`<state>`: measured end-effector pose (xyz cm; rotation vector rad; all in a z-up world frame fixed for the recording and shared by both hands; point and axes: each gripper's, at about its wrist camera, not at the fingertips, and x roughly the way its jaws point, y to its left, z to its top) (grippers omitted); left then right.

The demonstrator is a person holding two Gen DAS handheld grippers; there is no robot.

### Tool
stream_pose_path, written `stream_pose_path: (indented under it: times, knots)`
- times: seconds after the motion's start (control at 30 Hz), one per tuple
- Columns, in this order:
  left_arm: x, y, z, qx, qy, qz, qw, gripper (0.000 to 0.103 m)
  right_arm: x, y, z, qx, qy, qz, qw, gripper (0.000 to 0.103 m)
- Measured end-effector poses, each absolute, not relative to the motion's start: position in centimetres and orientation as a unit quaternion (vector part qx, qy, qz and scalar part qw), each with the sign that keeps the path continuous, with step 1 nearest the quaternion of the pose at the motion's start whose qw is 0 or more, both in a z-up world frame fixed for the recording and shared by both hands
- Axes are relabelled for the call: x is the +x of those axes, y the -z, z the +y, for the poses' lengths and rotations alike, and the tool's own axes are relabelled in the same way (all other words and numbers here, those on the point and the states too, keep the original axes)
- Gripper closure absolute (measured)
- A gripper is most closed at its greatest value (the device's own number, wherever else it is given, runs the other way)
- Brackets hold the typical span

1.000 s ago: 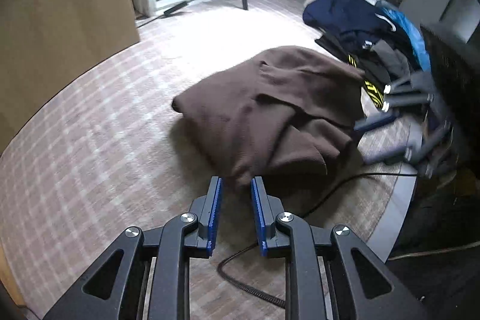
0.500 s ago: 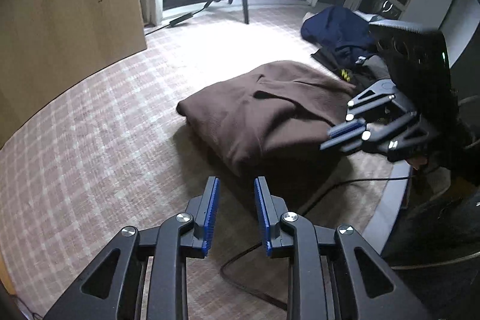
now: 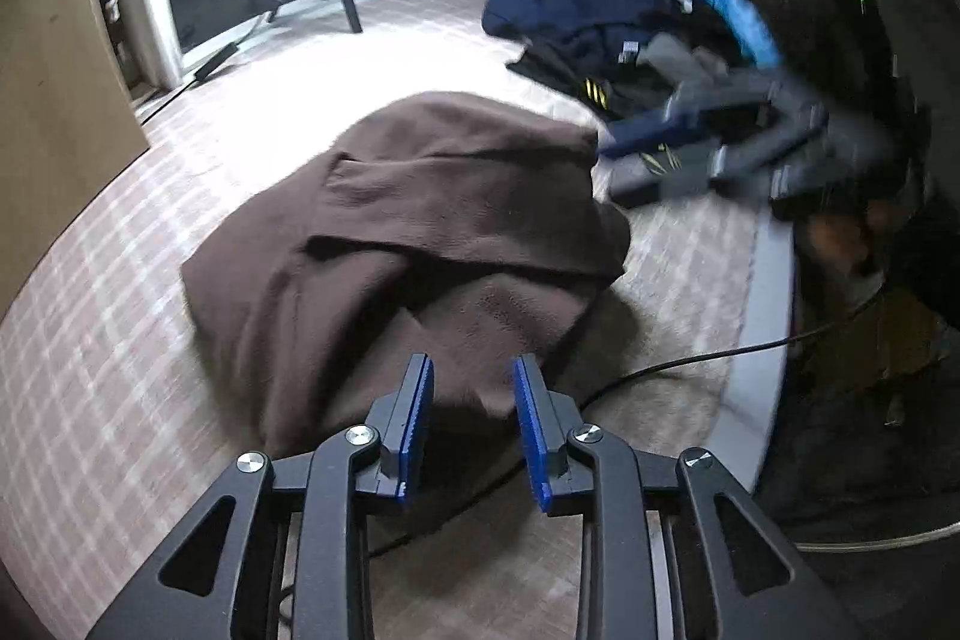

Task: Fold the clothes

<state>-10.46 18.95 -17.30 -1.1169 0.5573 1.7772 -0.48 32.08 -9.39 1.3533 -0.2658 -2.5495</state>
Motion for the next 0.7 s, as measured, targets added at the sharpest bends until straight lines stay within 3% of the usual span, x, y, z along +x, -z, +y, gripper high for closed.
stream_pose_path:
  times: [0.1,0.23,0.27,0.33,0.47,0.7]
  knots:
    - [-10.6,19.2,19.9,-0.465,-0.718,0.265,0.445,0.081,-0.9,11.2,33.8,0.486,0.862,-0.116,0.081,0.056]
    - [-11.0,18.9,19.4,-0.462,-0.724,0.250,0.448,0.100,-2.6,12.8,34.0,0.489,0.857,-0.145,0.081,0.058]
    - [-11.0,18.6,19.2,-0.461,-0.726,0.246,0.448,0.100,-2.8,12.9,33.9,0.489,0.854,-0.155,0.087,0.061]
    - [-11.0,17.9,18.7,-0.458,-0.729,0.241,0.448,0.100,-3.2,13.2,33.9,0.491,0.848,-0.174,0.100,0.088]
    - [-10.5,16.2,17.2,-0.452,-0.738,0.228,0.446,0.101,-3.2,12.7,33.3,0.500,0.851,-0.128,0.096,0.090]
    - [-9.6,15.1,16.3,-0.452,-0.738,0.225,0.448,0.099,-2.2,11.8,34.2,0.494,0.856,-0.128,0.086,0.090]
